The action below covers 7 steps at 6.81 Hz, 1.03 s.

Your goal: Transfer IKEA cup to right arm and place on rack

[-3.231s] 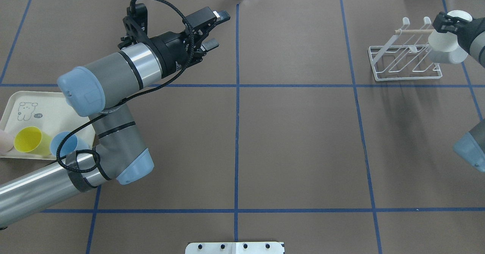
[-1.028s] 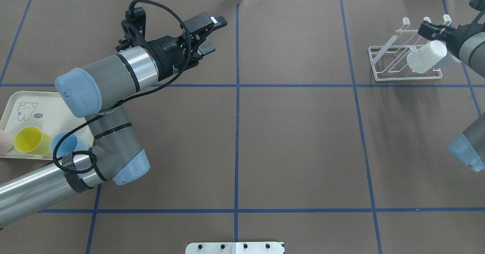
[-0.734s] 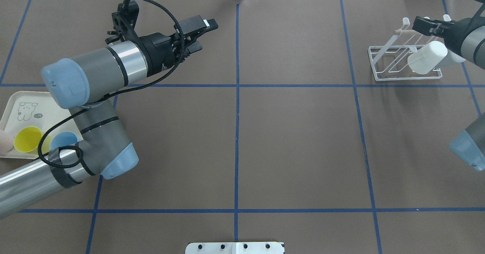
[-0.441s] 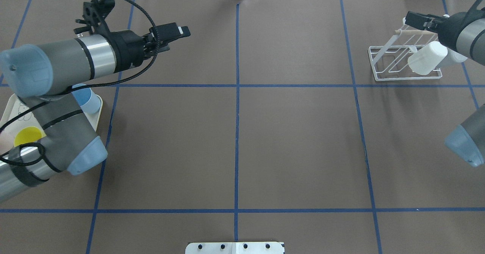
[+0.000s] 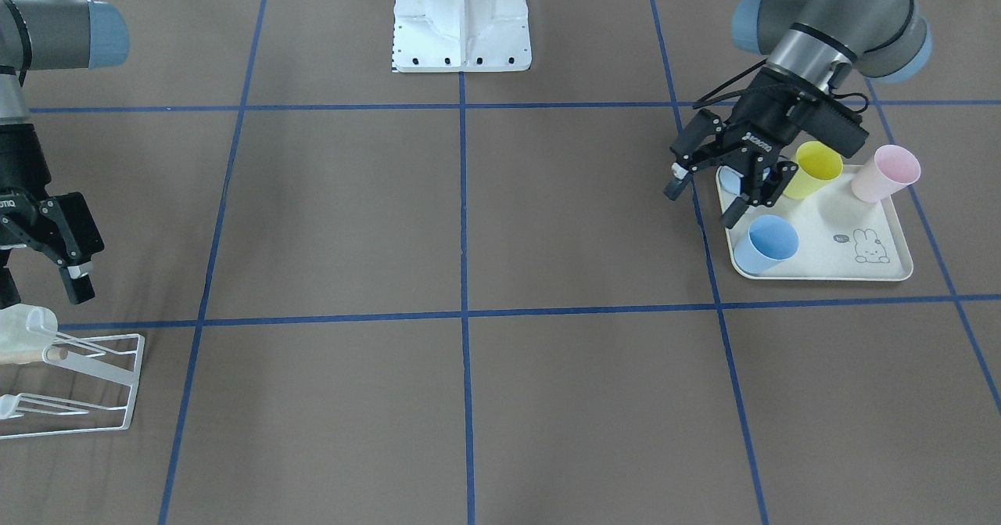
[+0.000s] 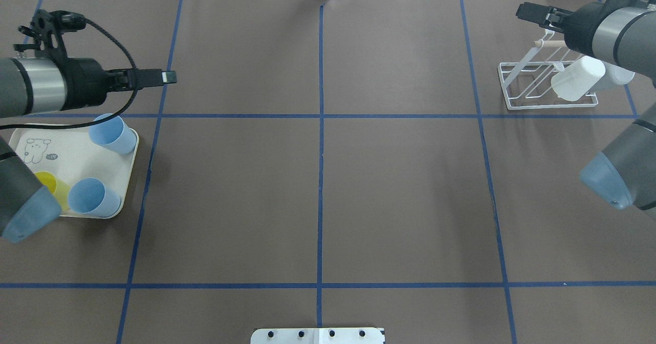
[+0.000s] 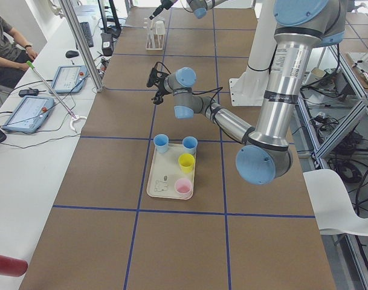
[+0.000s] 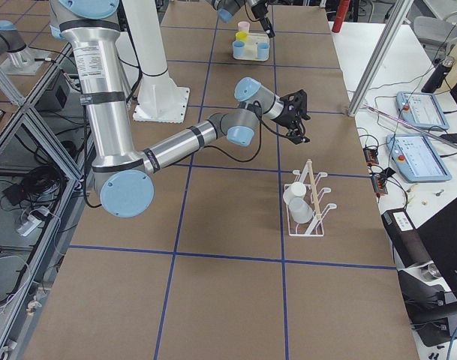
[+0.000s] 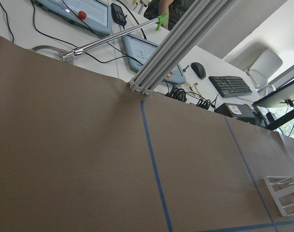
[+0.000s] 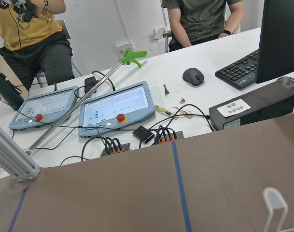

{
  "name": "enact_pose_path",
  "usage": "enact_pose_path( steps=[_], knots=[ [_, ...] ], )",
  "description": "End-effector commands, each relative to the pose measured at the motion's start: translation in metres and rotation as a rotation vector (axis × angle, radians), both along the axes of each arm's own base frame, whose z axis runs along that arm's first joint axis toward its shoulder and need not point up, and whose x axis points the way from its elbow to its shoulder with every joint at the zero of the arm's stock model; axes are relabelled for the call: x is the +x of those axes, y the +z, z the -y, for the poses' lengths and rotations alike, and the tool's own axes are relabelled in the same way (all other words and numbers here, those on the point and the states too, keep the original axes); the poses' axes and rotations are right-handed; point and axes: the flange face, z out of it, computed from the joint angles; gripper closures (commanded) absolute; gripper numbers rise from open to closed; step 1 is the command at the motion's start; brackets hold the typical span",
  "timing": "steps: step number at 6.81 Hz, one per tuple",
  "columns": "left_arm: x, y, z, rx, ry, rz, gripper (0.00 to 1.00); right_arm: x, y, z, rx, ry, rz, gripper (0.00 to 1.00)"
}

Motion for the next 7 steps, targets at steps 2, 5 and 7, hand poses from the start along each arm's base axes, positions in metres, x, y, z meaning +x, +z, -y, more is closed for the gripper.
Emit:
enact_pose_path(
  steps=[2,5,7],
  knots=[
    [-0.047,0.078,-0.006,0.013,0.167,0.228,0.01,-0.049,-0.063,0.003,-0.047,-0.012,0.178,0.0],
    [-0.037,0.118,0.011,-0.054,0.24,0.408,0.06,-0.071,-0.09,-0.005,-0.05,-0.032,0.271,0.0],
    [-0.022,0.144,0.031,-0.081,0.257,0.439,0.14,-0.076,-0.092,-0.009,-0.066,-0.031,0.299,0.0]
  ],
)
